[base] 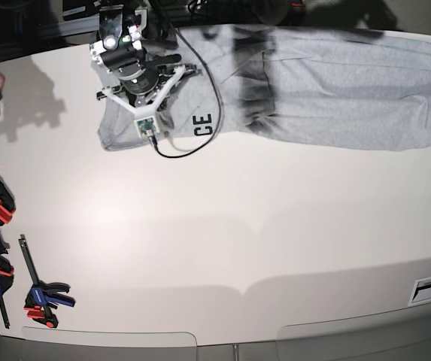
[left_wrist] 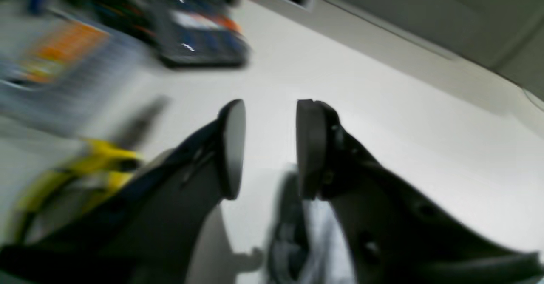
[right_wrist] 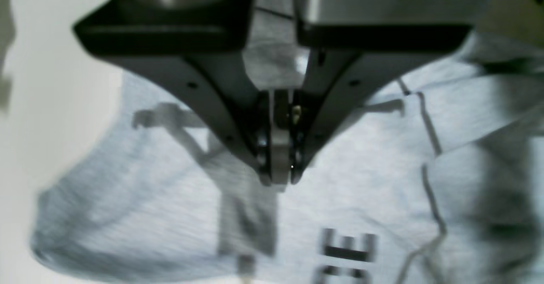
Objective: Fold the T-shirt properly
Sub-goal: 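Hold the shirt edge with the right gripper while the left gripper grasps the opposite edge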
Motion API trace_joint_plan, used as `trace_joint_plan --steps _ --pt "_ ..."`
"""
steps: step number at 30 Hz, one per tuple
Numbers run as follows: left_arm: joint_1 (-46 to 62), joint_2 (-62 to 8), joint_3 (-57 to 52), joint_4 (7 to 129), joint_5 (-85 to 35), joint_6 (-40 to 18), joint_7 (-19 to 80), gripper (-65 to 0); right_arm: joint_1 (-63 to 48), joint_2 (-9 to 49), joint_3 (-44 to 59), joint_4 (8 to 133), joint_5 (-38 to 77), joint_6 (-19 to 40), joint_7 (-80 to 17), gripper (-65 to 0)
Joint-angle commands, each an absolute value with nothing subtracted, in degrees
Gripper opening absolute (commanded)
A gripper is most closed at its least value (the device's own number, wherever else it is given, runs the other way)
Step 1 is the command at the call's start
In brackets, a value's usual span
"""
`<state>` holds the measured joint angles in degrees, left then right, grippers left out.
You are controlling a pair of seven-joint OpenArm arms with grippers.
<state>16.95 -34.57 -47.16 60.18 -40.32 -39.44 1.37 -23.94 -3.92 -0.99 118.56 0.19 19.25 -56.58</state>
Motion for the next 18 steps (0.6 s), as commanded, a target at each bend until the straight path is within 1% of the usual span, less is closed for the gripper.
trace_joint_plan --steps 1,5,7,10,15,18 --pt "17.69 -36.38 -48.82 61.12 -40.93 -40.0 -0.05 -41.0 -23.81 -3.99 -1.13 119.79 2.07 20.51 -55.27 -65.0" --pt "21.26 -36.34 -51.83 61.1 -40.97 -40.0 -0.03 -32.5 -23.81 -3.97 -1.13 119.79 6.55 23.0 -55.27 -65.0" --pt "23.44 -36.01 -51.81 61.1 -41.04 -40.0 0.03 -30.1 -23.81 -3.97 -1.13 119.79 6.66 23.73 -54.89 -65.0" --pt "25.96 -33.93 -51.81 61.08 -43.38 -39.55 2.35 -29.7 -23.81 -3.97 -1.13 119.79 6.66 24.45 -54.83 -65.0" --pt "26.65 -29.76 -51.81 61.04 -52.56 -39.7 11.29 -29.7 -23.81 -3.95 -1.13 119.79 6.66 24.91 -54.81 -65.0" --pt "26.65 -27.9 -51.75 61.04 -55.79 -40.0 15.42 -29.5 -23.83 -3.95 -1.13 119.79 6.68 24.91 -54.83 -65.0"
